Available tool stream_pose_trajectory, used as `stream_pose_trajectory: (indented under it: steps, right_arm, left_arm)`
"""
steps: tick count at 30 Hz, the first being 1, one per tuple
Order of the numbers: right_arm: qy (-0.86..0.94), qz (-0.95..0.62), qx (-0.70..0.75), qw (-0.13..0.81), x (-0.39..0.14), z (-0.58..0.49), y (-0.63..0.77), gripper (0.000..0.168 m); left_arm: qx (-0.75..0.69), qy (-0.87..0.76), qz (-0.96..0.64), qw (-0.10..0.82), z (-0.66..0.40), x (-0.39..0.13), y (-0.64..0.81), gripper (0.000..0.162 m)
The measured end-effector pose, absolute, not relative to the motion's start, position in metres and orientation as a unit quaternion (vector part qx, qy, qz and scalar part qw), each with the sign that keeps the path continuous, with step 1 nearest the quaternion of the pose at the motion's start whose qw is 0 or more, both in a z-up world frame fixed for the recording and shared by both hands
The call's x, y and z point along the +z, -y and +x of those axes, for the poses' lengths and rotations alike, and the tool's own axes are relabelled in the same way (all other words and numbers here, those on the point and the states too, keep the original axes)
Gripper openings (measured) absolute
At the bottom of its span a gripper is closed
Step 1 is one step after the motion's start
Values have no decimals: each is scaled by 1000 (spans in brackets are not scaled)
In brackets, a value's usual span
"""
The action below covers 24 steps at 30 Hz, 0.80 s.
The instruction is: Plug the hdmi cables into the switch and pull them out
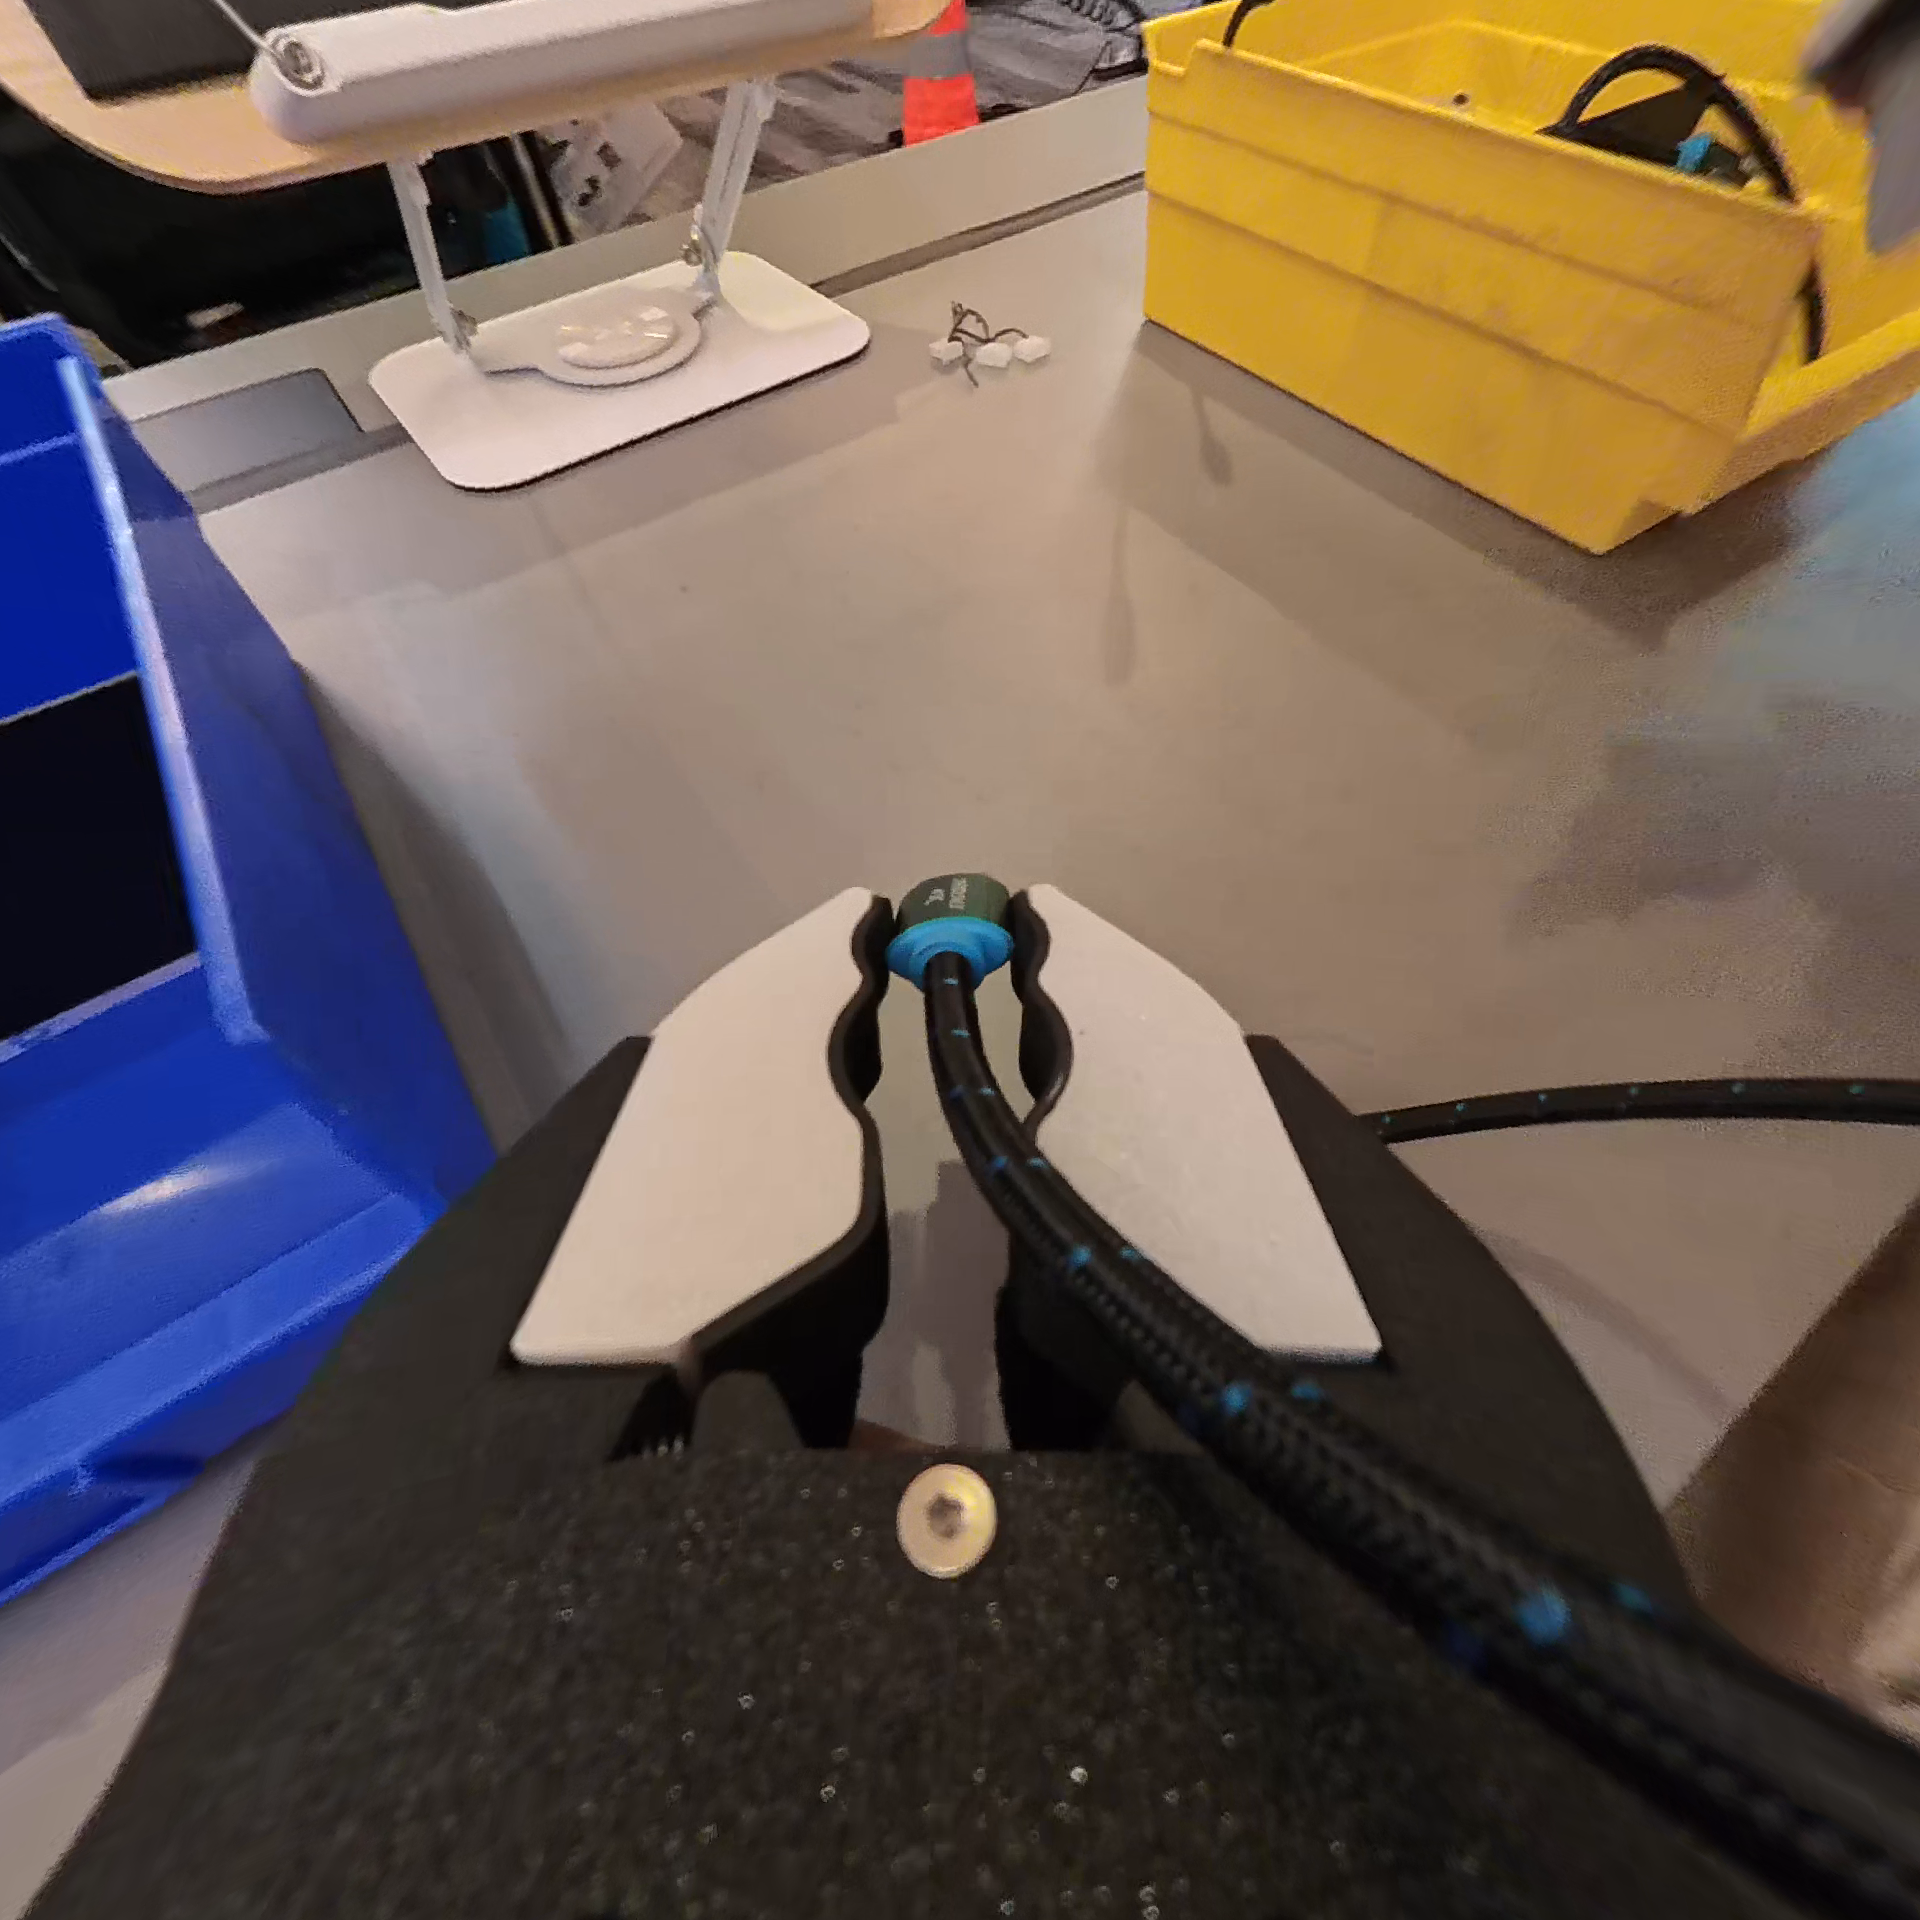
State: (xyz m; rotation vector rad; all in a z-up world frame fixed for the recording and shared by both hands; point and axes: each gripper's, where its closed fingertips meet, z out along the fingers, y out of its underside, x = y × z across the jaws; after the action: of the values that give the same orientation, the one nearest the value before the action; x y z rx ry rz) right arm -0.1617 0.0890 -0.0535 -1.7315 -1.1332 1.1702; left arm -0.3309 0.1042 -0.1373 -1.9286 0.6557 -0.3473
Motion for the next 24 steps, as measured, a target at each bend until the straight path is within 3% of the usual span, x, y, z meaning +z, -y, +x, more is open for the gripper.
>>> stream_pose_trajectory:
  steps: [5, 8, 12, 15, 20, 24]
  right_arm:
    - [445, -600, 604, 277, -91, -245, 20, 49]
    - [480, -576, 561, 352, -88, -263, 35, 48]
    - [539, -558, 458, 433, -93, -265, 33, 8]
    - [560, -559, 419, 445, -94, -259, 30, 6]
    - [519, -569, 369, 520, -39, -207, -16, 6]
    - [407, -561, 421, 585, 65, -129, -40, 6]
  left_arm:
    - [-93, -273, -812, 506, -335, -143, -111, 22]
    - [-88, -275, -815, 502, -332, -145, -112, 22]
    - [-87, -274, -821, 493, -329, -148, -114, 22]
    - [-89, -276, -823, 489, -328, -152, -113, 22]
    - [-129, -245, -798, 536, -329, -128, -104, 52]
    - [-125, -244, -783, 558, -336, -113, -101, 52]
